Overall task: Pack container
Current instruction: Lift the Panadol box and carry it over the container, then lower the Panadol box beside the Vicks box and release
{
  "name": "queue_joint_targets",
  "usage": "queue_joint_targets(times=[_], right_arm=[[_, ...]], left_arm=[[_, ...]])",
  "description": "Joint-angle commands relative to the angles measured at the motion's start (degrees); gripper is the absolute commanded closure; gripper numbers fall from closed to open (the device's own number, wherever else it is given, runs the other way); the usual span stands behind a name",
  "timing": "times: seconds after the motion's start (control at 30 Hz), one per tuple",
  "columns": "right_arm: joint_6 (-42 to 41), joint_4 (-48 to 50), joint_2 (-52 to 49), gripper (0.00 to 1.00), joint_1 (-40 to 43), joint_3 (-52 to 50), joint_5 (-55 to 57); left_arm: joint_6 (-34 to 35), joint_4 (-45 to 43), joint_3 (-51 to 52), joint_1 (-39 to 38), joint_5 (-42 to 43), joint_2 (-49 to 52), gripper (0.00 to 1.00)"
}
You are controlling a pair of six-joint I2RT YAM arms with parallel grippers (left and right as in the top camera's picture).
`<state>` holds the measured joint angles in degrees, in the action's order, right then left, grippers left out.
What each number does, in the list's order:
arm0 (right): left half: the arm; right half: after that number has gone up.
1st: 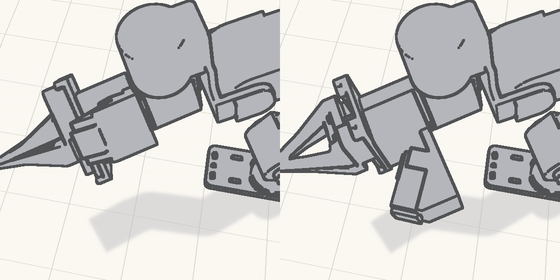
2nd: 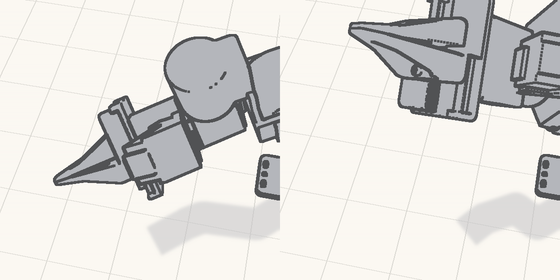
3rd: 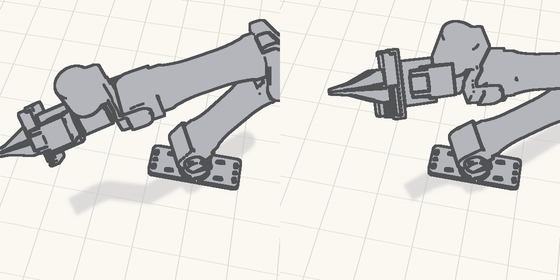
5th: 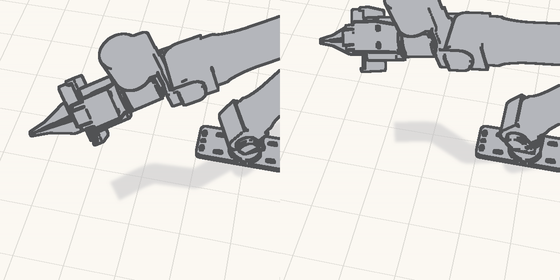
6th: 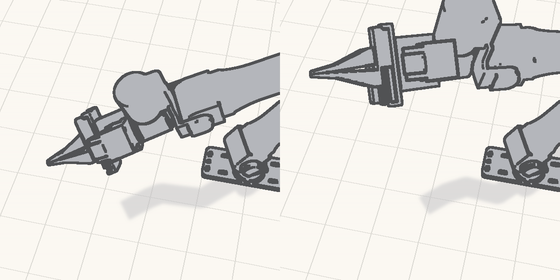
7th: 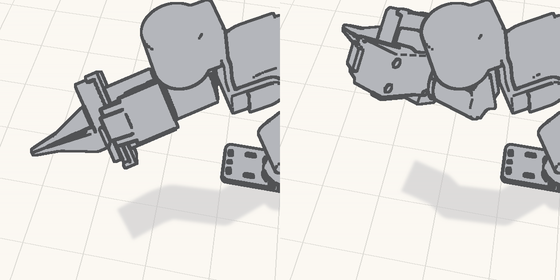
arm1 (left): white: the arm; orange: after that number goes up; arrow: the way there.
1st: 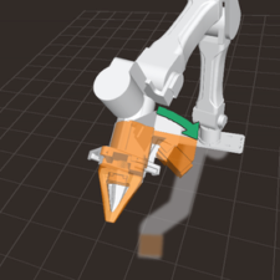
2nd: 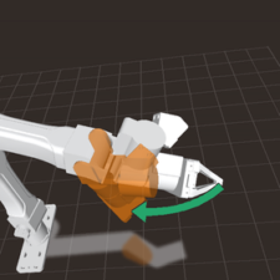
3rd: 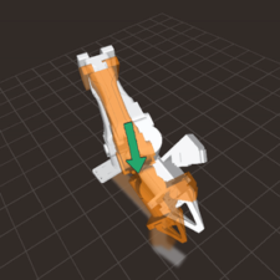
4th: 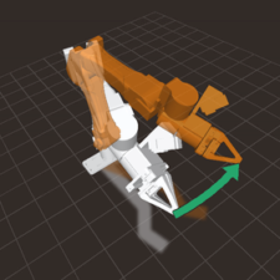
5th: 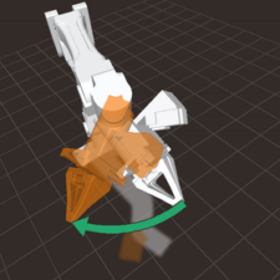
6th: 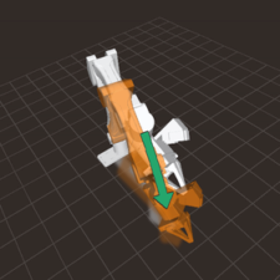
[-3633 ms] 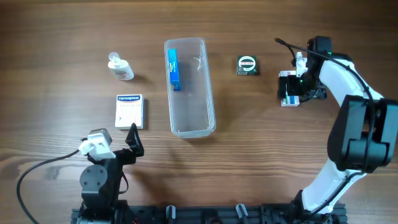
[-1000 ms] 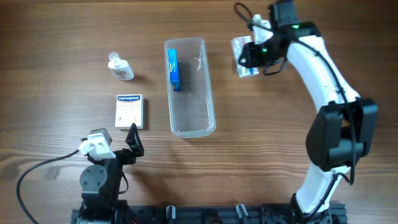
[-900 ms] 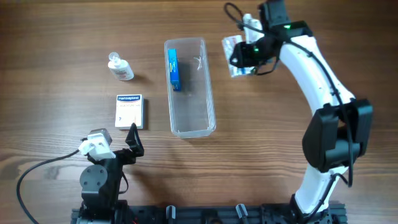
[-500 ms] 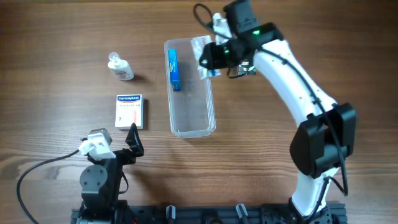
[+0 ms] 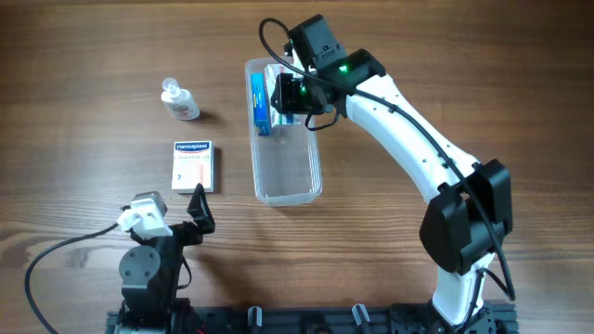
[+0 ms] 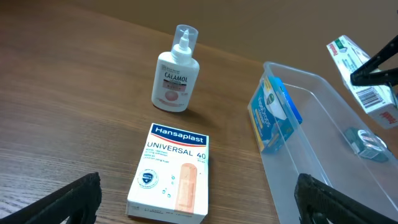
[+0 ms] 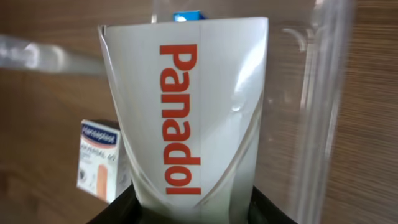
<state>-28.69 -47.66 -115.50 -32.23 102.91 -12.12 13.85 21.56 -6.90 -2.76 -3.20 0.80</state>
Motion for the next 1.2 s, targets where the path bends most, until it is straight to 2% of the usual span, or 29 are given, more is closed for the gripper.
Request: queue_joint_targets(times=[0.0,0.73,1.17], right_arm=[[-3.0,0.4,0.0,0.59,-1.5,1.4,6.4],[2.3,5.5,-8.3,0.62,-1.6,1.5,10.8],[4.5,8.6,-12.4,0.67,-1.6,1.5,11.0]], left_arm=[[0.1,-0.2,0.4,-0.3,-0.8,-0.4,0.00],[0.1,-0.2,0.4,-0.3,-0.8,-0.4,0.00],[0.1,-0.2,0.4,-0.3,-0.8,-0.4,0.00]])
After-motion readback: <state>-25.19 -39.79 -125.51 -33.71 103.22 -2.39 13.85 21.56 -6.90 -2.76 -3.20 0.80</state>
